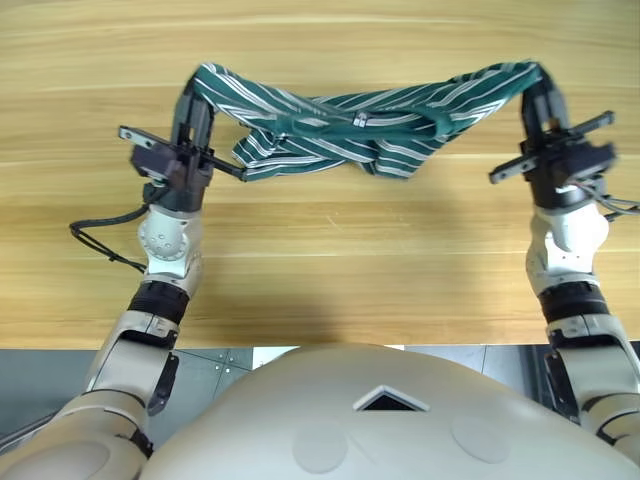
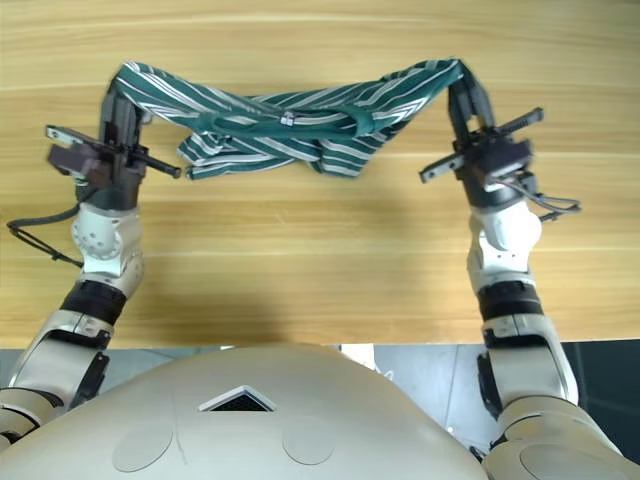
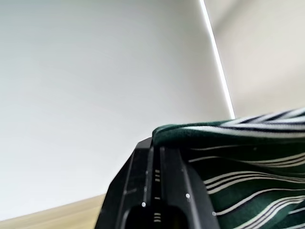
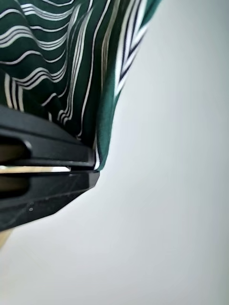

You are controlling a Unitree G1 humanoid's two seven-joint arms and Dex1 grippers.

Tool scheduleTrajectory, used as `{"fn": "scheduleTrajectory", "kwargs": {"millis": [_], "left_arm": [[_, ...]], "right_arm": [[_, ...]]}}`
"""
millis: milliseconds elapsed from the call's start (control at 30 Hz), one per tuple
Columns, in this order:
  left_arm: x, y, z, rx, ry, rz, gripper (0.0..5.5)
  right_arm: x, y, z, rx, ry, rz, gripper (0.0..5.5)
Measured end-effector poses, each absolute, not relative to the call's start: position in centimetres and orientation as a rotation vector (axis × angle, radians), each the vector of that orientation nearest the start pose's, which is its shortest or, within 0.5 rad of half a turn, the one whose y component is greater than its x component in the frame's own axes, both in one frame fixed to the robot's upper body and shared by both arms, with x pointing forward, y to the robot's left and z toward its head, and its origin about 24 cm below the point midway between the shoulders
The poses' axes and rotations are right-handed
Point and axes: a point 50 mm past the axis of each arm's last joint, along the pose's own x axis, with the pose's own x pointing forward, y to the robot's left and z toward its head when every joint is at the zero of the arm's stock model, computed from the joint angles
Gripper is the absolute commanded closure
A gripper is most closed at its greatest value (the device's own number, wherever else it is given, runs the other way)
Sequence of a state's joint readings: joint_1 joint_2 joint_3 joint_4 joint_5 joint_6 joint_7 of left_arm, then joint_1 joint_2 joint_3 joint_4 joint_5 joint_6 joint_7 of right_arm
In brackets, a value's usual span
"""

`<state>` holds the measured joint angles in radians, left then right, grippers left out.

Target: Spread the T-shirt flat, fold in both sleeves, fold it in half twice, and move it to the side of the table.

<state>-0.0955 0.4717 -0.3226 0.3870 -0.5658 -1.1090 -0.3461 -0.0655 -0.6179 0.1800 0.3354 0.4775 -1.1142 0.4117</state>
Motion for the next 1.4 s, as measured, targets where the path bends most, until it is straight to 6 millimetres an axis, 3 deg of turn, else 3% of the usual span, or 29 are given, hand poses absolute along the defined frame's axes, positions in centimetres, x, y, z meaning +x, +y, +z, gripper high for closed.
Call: {"fn": "scheduleTrajectory", "kwargs": {"millis": [167,300,467,567,600,667,733,867,933,967,1033,1100,1133,1167,1233,1267,1300,1367,1400], "left_arm": [[22.2,19.9,9.8,-0.053,-0.847,-0.525,5.49],[24.5,20.5,10.0,-0.059,-0.821,-0.523,5.49],[31.4,20.6,10.5,-0.037,-0.667,-0.416,5.49],[35.9,19.8,12.5,0.016,-0.517,-0.325,5.49],[36.9,19.3,13.2,0.036,-0.480,-0.303,5.49],[39.6,18.1,16.2,0.124,-0.406,-0.208,5.49],[41.6,16.7,20.5,0.223,-0.385,-0.087,5.49],[42.3,15.4,28.6,0.255,-0.523,0.063,5.49],[41.8,16.1,30.5,0.210,-0.601,0.102,5.49],[41.8,16.8,29.9,0.199,-0.606,0.101,5.49],[41.6,18.2,26.8,0.205,-0.567,0.067,5.49],[40.9,19.4,20.2,0.270,-0.435,-0.025,5.49],[39.8,19.9,15.6,0.338,-0.342,-0.116,5.49],[37.9,20.1,10.9,0.413,-0.241,-0.235,5.49],[33.8,20.2,4.5,0.488,-0.110,-0.446,5.49],[30.9,20.2,1.8,0.506,-0.072,-0.599,5.49],[28.8,20.2,0.3,0.509,-0.053,-0.707,5.49],[26.2,20.6,-0.3,0.501,-0.108,-0.813,5.49],[25.1,21.1,-0.6,0.504,-0.112,-0.841,5.49]], "right_arm": [[20.3,-23.0,13.6,-0.157,-0.963,0.555,5.50],[22.6,-22.6,13.9,-0.133,-0.967,0.549,5.50],[31.3,-21.1,13.8,-0.187,-0.769,0.344,5.50],[36.9,-19.8,15.0,-0.296,-0.536,0.150,5.50],[37.9,-19.5,15.4,-0.332,-0.489,0.100,5.50],[40.1,-19.3,17.9,-0.414,-0.430,-0.087,5.50],[41.3,-19.5,21.7,-0.458,-0.456,-0.318,5.50],[40.7,-18.7,28.9,-0.451,-0.716,-0.618,5.50],[40.2,-18.0,30.7,-0.428,-0.832,-0.600,5.50],[40.2,-18.0,30.3,-0.430,-0.829,-0.566,5.50],[40.4,-18.2,28.1,-0.449,-0.792,-0.458,5.50],[40.3,-18.5,23.1,-0.509,-0.698,-0.283,5.50],[39.7,-18.6,19.6,-0.552,-0.636,-0.152,5.50],[38.5,-18.6,16.0,-0.603,-0.583,0.002,5.50],[35.5,-19.1,10.9,-0.668,-0.518,0.268,5.50],[32.8,-19.7,8.1,-0.730,-0.480,0.468,5.50],[30.5,-20.6,6.2,-0.775,-0.432,0.604,5.50],[25.9,-23.0,3.4,-0.828,-0.306,0.792,5.50],[24.1,-24.2,2.9,-0.840,-0.261,0.836,5.50]]}}
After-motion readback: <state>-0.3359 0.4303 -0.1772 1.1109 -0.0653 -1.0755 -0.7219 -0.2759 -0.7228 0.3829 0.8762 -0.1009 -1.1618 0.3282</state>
